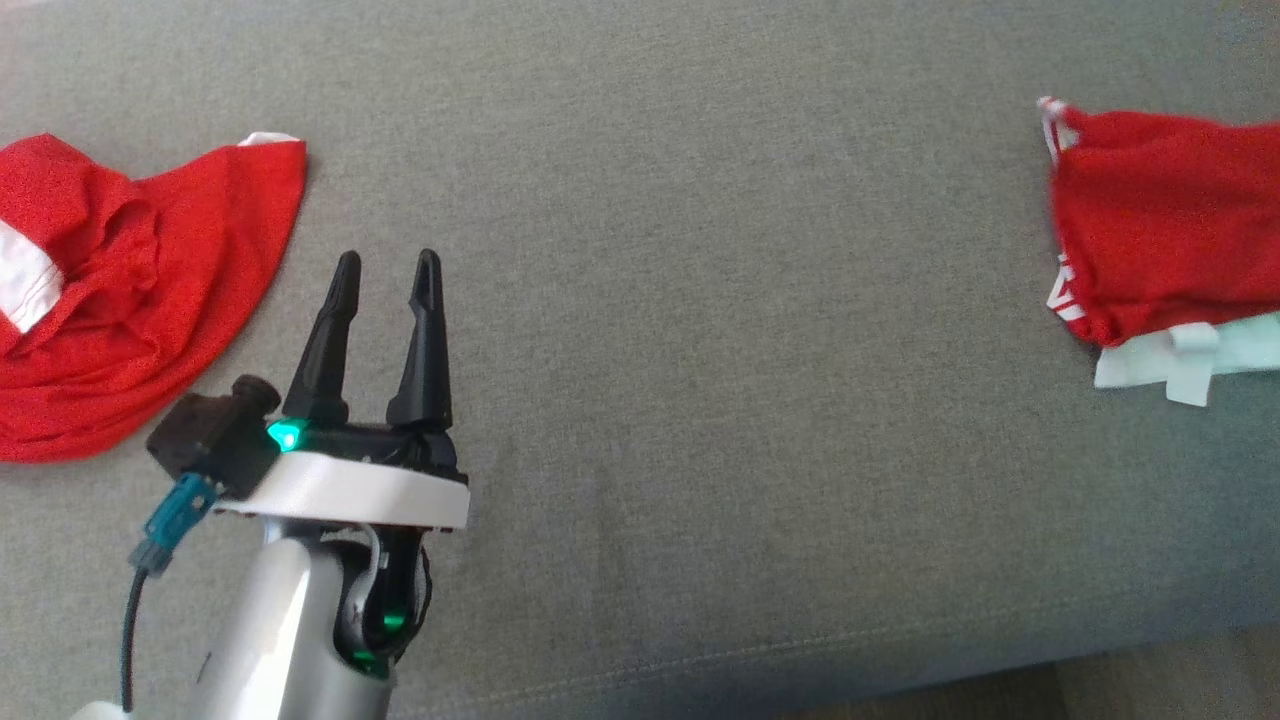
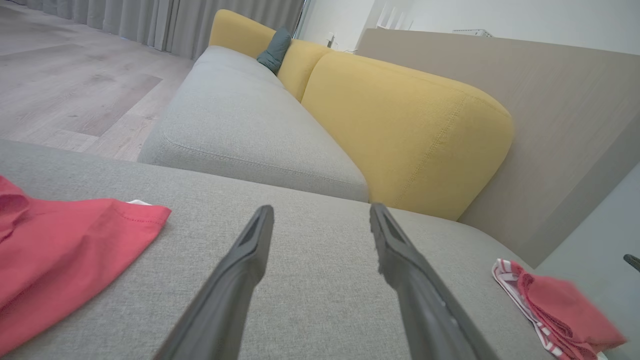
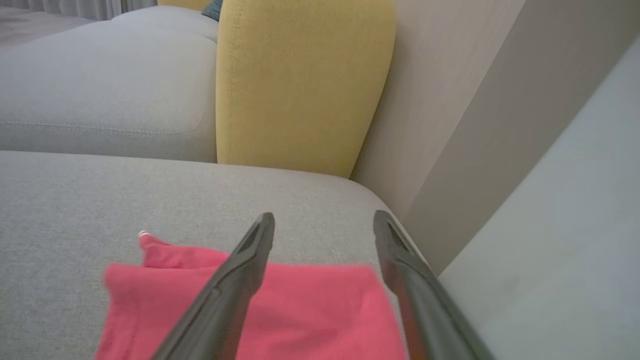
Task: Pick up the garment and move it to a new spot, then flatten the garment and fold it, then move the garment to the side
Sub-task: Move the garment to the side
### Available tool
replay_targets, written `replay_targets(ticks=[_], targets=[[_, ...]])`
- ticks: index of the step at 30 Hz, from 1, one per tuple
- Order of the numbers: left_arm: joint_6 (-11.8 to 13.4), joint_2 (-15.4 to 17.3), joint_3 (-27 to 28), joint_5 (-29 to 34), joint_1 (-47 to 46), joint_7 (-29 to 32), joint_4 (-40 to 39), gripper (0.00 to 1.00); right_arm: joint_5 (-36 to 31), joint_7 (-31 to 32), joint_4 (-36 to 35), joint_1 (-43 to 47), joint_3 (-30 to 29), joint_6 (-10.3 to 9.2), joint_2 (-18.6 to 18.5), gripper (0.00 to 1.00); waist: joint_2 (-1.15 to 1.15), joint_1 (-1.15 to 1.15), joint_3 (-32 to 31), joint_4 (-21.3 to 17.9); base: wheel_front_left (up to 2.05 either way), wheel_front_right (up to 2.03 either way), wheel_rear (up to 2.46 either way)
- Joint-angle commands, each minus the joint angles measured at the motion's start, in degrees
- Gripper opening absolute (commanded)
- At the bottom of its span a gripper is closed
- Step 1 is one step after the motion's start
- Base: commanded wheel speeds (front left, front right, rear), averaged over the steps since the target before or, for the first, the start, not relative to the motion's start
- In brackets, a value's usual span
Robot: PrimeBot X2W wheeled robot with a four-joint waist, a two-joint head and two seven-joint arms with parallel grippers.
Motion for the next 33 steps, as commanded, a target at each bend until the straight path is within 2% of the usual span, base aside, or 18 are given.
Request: replay_targets(ticks=[1, 5, 9, 21, 23, 28, 33], targets=[[-0.17, 0.29, 1.72, 0.04, -1.17, -0.29, -1.71, 1.0, 0.29, -0.79, -2.6, -1.63, 0.78, -0.05, -1.0, 1.0, 0.0, 0.0, -0.35, -0.05, 0.0, 0.0, 0.0], [-0.08, 0.29, 1.45, -0.33, -1.0, -0.29, -1.59, 1.0, 0.39, -1.27, -4.04, -1.73, 0.63, -0.05, -0.07, 1.0, 0.0, 0.0, -1.1, 0.06, 0.0, 0.0, 0.0], [0.15, 0.29, 1.2, -1.13, -0.65, -0.29, -1.56, 1.0, 1.76, -2.08, -6.71, -1.31, 1.64, -0.05, 2.77, 1.0, 0.0, 0.0, -2.76, 0.64, 0.0, 0.0, 0.0], [1.31, 0.29, 2.83, -2.66, 2.44, -0.29, -2.62, 1.0, 7.01, -6.01, -17.29, 8.2, 10.11, -0.05, 17.69, 1.0, 0.0, 0.0, -10.42, 5.28, 0.0, 0.0, 0.0], [1.24, 0.29, 2.75, -2.51, 3.25, -0.29, -2.67, 1.0, 6.68, -6.78, -18.58, 10.61, 11.68, -0.05, 18.98, 1.0, 0.0, 0.0, -11.44, 5.92, 0.0, 0.0, 0.0], [1.43, 0.29, 2.68, -2.14, 5.8, -0.29, -2.91, 1.0, 7.32, -8.3, -21.42, 16.66, 10.98, -0.05, 22.06, 1.0, 0.0, 0.0, -14.09, 7.03, 0.0, 0.0, 0.0], [1.02, 0.29, 2.04, -0.15, 8.44, -0.29, -2.89, 1.0, 5.55, -8.78, -23.26, 22.67, 11.8, -0.05, 23.16, 1.0, 0.0, 0.0, -15.63, 7.12, 0.0, 0.0, 0.0]])
